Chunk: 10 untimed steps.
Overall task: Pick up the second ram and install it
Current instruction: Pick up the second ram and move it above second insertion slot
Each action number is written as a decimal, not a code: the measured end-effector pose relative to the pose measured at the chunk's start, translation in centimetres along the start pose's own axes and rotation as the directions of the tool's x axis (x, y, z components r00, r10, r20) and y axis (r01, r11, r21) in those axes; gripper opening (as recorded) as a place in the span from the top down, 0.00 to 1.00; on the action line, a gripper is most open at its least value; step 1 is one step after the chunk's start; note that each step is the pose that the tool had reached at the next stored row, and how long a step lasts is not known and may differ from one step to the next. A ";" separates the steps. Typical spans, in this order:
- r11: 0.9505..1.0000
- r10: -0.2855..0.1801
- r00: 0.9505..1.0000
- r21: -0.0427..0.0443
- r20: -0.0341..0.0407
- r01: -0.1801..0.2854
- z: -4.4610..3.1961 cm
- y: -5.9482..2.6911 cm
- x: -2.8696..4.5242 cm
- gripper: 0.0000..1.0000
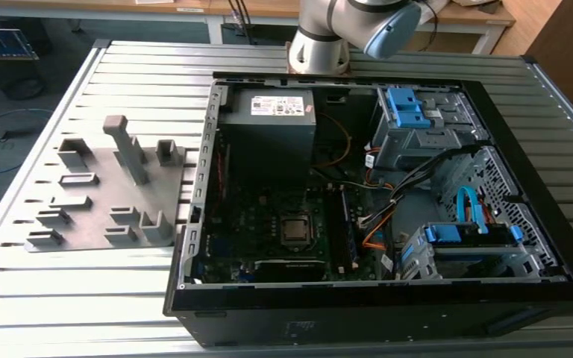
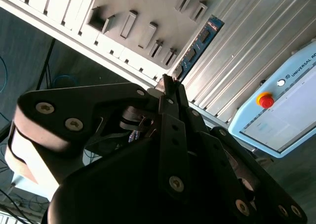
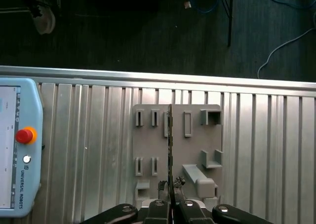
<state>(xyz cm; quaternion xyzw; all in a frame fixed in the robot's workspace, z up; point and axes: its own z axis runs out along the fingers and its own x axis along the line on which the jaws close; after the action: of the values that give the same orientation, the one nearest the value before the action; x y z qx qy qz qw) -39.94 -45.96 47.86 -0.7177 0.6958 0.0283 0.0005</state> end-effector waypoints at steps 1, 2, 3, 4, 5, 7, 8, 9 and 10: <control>1.000 0.000 1.000 0.000 0.000 0.000 0.00 0.00 0.00 0.86; 1.000 0.000 1.000 0.000 0.000 0.000 0.00 0.00 0.00 0.86; 1.000 0.000 1.000 0.000 0.000 0.000 -0.01 0.00 0.00 0.86; 1.000 0.000 1.000 0.000 0.000 0.000 0.01 -0.01 0.00 0.86; 1.000 0.000 1.000 0.000 0.000 0.000 0.01 -0.12 0.01 0.86; 1.000 0.000 1.000 -0.001 0.000 0.000 0.07 -0.84 0.03 0.86; 1.000 0.000 1.000 -0.001 0.000 0.000 0.11 -1.30 0.05 0.86; 1.000 0.000 1.000 -0.001 0.000 0.000 0.15 -1.75 0.06 0.86; 1.000 0.000 1.000 -0.002 0.000 0.000 0.20 -2.20 0.08 0.86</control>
<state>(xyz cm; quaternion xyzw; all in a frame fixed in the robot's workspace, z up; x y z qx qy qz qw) -37.75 -45.97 47.57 -0.7177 0.6958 0.0288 -0.0001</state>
